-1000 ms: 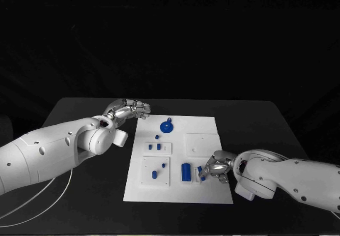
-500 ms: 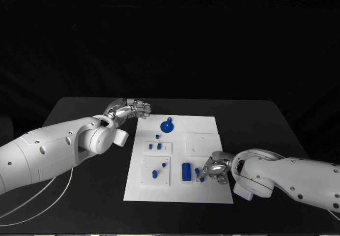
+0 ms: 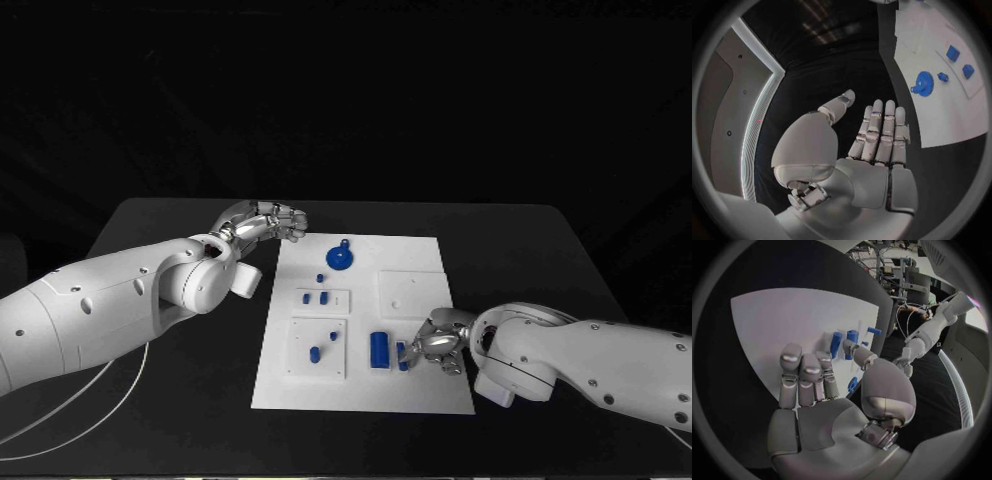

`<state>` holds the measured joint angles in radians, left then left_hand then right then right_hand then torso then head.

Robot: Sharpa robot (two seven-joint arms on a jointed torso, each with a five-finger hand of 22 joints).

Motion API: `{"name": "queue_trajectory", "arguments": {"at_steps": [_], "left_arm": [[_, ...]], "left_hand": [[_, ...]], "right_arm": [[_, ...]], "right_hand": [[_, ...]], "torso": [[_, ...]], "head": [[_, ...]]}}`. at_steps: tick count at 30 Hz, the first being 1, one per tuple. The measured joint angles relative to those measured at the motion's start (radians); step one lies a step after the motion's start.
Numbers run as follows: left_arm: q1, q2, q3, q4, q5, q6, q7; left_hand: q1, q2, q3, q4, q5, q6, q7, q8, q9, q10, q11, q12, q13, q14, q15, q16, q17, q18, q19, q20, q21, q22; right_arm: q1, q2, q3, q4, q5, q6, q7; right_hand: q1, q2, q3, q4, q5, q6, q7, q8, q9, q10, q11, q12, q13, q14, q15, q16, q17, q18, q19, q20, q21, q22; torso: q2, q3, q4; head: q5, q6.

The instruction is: Assemble the parts on the task board

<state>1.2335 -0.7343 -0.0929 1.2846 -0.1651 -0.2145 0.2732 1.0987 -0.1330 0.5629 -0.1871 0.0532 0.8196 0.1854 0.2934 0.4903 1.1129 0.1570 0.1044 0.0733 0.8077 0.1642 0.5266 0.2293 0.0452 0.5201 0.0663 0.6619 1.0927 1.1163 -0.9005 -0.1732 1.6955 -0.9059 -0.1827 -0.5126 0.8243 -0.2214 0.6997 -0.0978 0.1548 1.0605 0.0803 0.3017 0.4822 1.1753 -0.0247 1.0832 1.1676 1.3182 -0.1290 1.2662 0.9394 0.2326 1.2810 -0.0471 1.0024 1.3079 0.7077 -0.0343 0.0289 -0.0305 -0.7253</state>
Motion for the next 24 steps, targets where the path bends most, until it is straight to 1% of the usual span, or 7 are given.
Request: {"name": "queue_trajectory", "arguments": {"at_steps": [4, 10, 11, 13, 17, 21, 24], "left_arm": [[0.000, 0.000, 0.000, 0.000, 0.000, 0.000, 0.000], [0.000, 0.000, 0.000, 0.000, 0.000, 0.000, 0.000], [0.000, 0.000, 0.000, 0.000, 0.000, 0.000, 0.000], [0.000, 0.000, 0.000, 0.000, 0.000, 0.000, -0.001], [0.000, -0.001, 0.000, -0.001, 0.000, 0.000, -0.001], [0.000, -0.001, 0.000, -0.001, 0.000, 0.000, -0.002], [0.000, -0.001, 0.000, -0.001, 0.000, 0.000, -0.002]], "left_hand": [[0.000, 0.000, 0.000, 0.000, 0.000, 0.000, 0.000, 0.000, 0.000, 0.000, 0.000, 0.000, 0.000, 0.000, 0.000, 0.000, 0.001, 0.000, 0.000, 0.000, 0.000, 0.000], [0.000, 0.000, 0.000, 0.000, 0.000, 0.000, 0.000, 0.000, 0.000, 0.000, 0.000, 0.000, 0.000, 0.000, 0.000, 0.000, 0.001, 0.000, 0.000, 0.000, 0.000, 0.001], [0.000, 0.000, 0.000, 0.000, 0.000, 0.000, 0.000, 0.000, 0.000, 0.000, 0.000, 0.000, 0.000, 0.000, 0.000, 0.000, 0.001, 0.000, 0.000, 0.000, 0.000, 0.001], [0.000, 0.000, 0.000, 0.000, 0.000, 0.000, 0.000, 0.000, 0.000, 0.000, 0.000, 0.000, 0.000, 0.000, 0.000, -0.003, 0.001, 0.000, 0.000, 0.000, 0.000, 0.001], [0.000, 0.000, 0.000, 0.000, 0.000, 0.000, 0.000, 0.000, 0.000, 0.000, 0.000, 0.000, 0.000, 0.000, 0.000, -0.003, 0.001, 0.000, 0.000, 0.000, 0.000, 0.001], [0.000, 0.000, 0.000, 0.000, 0.000, 0.000, 0.000, 0.000, 0.000, 0.000, 0.000, 0.000, 0.000, 0.000, 0.000, -0.003, 0.001, -0.001, 0.000, 0.000, 0.000, 0.001], [0.000, 0.000, 0.000, 0.000, 0.000, 0.000, 0.000, 0.000, 0.000, 0.000, 0.000, 0.000, 0.000, 0.000, 0.000, -0.003, 0.001, -0.001, 0.000, 0.000, 0.000, 0.001]], "right_arm": [[0.000, 0.000, 0.000, 0.000, -0.001, 0.001, 0.000], [0.000, -0.003, 0.000, 0.001, -0.001, 0.006, 0.007], [0.000, -0.004, 0.000, 0.001, -0.001, 0.010, 0.011], [0.000, -0.008, 0.000, 0.002, -0.001, 0.020, 0.018], [0.000, -0.017, 0.000, 0.003, -0.001, 0.049, 0.032], [0.000, -0.024, 0.000, 0.004, -0.001, 0.084, 0.043], [0.000, -0.027, 0.000, 0.004, -0.003, 0.102, 0.049]], "right_hand": [[-0.002, -0.002, 0.004, 0.011, -0.016, 0.000, 0.000, 0.000, 0.000, -0.001, 0.001, 0.000, 0.001, 0.000, 0.000, 0.000, 0.000, 0.000, 0.000, 0.000, 0.000, 0.000], [-0.018, -0.018, 0.013, 0.046, -0.079, 0.000, 0.000, 0.000, -0.002, 0.002, -0.002, 0.000, 0.002, -0.001, 0.001, 0.000, 0.000, 0.000, -0.004, -0.004, 0.000, 0.000], [-0.018, -0.019, 0.014, 0.048, -0.086, 0.000, 0.000, 0.000, -0.002, 0.002, -0.002, 0.000, 0.002, -0.001, 0.001, 0.000, 0.000, 0.000, -0.004, -0.004, 0.000, 0.000], [-0.005, -0.032, 0.014, 0.048, -0.093, 0.000, 0.000, 0.000, -0.002, 0.002, -0.002, 0.000, 0.003, -0.001, 0.001, 0.000, 0.000, 0.000, -0.004, -0.004, 0.000, 0.000], [0.009, -0.045, 0.004, 0.024, -0.097, 0.001, -0.001, 0.000, -0.002, 0.002, -0.002, 0.000, 0.004, -0.001, 0.002, 0.000, 0.000, 0.000, -0.004, -0.004, 0.000, 0.000], [0.039, -0.024, -0.035, -0.023, -0.097, 0.000, 0.000, 0.000, -0.002, 0.002, -0.002, 0.000, 0.007, -0.002, 0.001, 0.000, 0.001, 0.000, -0.007, -0.007, 0.000, 0.000], [0.057, -0.014, -0.052, -0.046, -0.097, -0.001, 0.001, 0.000, -0.002, 0.002, -0.002, 0.000, 0.007, -0.005, -0.001, 0.000, 0.001, 0.000, -0.009, -0.009, 0.000, 0.000]], "torso": [[0.000, 0.0000, 0.0000], [0.000, 0.0001, 0.0000], [0.000, 0.0001, 0.0000], [0.000, 0.0002, 0.0001], [0.000, 0.0002, 0.0003], [0.000, 0.0002, 0.0002], [0.000, 0.0003, 0.0001]], "head": [[-0.001, 0.000], [-0.001, 0.001], [-0.001, 0.001], [-0.001, 0.001], [-0.001, 0.001], [-0.001, 0.000], [-0.001, 0.000]]}}
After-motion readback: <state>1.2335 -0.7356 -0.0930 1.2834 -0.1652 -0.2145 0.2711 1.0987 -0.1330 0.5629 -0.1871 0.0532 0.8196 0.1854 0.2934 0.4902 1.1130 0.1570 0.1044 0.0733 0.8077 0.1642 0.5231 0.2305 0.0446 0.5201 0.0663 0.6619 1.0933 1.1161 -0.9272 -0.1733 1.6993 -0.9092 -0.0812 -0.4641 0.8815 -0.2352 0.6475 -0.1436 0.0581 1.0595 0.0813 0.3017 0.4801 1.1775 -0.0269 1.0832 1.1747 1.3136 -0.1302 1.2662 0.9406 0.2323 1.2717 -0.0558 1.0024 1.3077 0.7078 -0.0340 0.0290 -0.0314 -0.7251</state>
